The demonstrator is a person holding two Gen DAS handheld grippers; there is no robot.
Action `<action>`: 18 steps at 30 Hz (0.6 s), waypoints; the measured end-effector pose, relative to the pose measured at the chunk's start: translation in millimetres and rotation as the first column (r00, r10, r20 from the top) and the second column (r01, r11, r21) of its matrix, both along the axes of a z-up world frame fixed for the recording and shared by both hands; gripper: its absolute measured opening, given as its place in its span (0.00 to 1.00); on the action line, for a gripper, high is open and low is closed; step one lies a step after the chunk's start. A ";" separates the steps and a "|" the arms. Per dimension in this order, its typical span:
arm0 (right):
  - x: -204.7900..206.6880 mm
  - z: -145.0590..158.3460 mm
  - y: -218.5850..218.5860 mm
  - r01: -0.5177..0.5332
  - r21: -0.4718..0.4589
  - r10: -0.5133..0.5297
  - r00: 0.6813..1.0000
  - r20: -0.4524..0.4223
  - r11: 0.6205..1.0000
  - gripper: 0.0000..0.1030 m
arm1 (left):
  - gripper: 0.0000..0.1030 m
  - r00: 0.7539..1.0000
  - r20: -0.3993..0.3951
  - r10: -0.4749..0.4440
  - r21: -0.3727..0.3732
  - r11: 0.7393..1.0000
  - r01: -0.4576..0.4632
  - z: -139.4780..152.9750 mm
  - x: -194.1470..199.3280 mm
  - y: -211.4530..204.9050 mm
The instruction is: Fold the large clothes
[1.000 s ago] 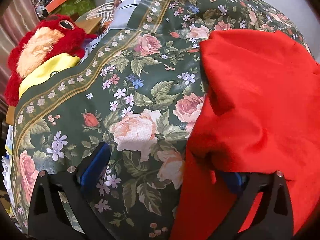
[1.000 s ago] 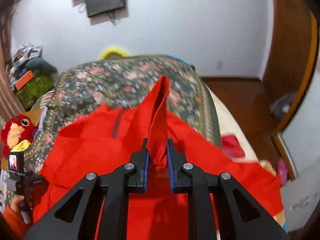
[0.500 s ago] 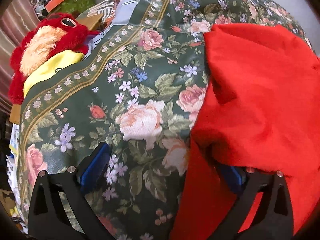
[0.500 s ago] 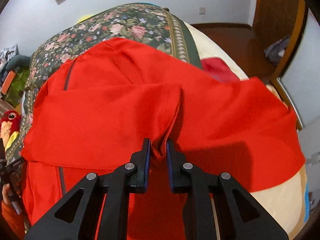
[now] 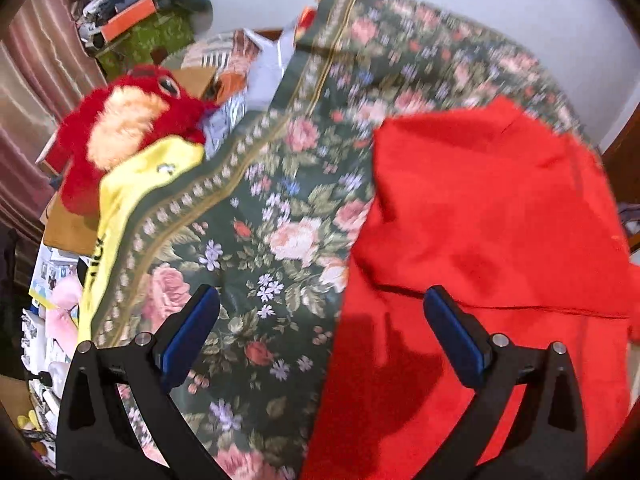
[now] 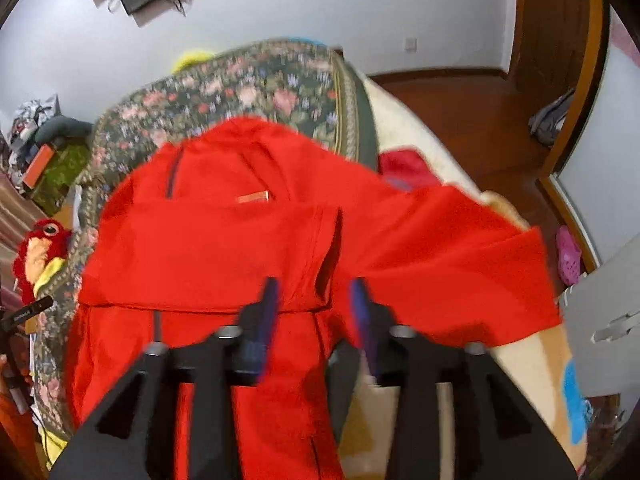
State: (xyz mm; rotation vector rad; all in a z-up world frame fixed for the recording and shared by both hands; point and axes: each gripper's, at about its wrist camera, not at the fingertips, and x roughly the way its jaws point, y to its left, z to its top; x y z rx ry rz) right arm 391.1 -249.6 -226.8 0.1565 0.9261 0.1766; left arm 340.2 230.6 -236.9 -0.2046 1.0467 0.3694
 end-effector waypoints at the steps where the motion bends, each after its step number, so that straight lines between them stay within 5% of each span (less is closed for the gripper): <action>1: -3.4 6.9 -3.2 0.004 0.000 -0.004 1.000 0.023 1.000 0.53 | 1.00 1.000 0.022 -0.005 -0.004 1.000 0.005 9.4 -2.0 -3.3; 5: -14.0 29.6 -23.9 0.025 0.025 -0.027 0.996 0.085 0.999 0.63 | 1.00 0.992 0.117 -0.038 -0.005 0.999 0.039 45.4 -9.4 -26.5; 10: -19.9 40.5 -50.8 0.064 0.046 -0.068 0.991 0.113 0.997 0.64 | 1.00 0.965 0.234 -0.122 0.019 0.992 0.121 83.6 -14.7 -70.9; 18: -17.0 -1.2 -110.7 0.176 0.087 -0.177 0.984 0.009 0.981 0.73 | 1.00 0.920 0.303 -0.249 -0.011 0.964 0.265 92.4 -2.9 -143.7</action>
